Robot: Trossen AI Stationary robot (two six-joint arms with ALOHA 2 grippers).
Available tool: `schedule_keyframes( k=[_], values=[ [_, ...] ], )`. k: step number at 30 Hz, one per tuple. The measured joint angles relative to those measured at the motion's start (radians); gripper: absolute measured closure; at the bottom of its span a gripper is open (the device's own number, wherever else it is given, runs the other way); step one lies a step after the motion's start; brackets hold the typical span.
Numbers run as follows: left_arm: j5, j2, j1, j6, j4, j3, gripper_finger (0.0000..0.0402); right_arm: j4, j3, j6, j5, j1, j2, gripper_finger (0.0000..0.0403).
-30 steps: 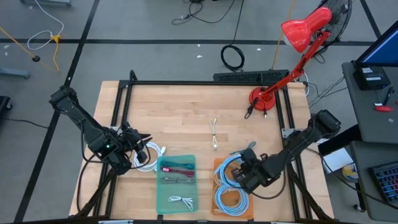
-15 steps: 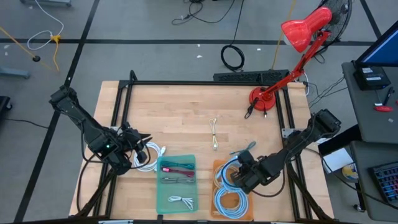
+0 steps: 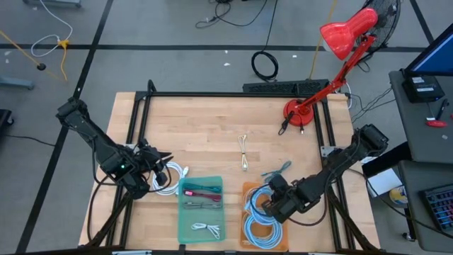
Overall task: Pick & Place USB Port
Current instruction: Put the blue video cable into the orange bin
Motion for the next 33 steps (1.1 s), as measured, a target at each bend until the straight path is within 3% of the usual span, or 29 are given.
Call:
schedule_keyframes(
  k=[16, 33],
  values=[
    [0.001, 0.000, 0.000, -0.003, 0.000, 0.000, 0.0327, -0.013, -0.054, 0.056, -0.029, 0.005, 0.000, 0.0391],
    [0.002, 0.000, 0.000, -0.005, 0.001, 0.000, 0.0327, 0.017, -0.059, -0.047, -0.028, -0.044, -0.026, 0.0294]
  ],
)
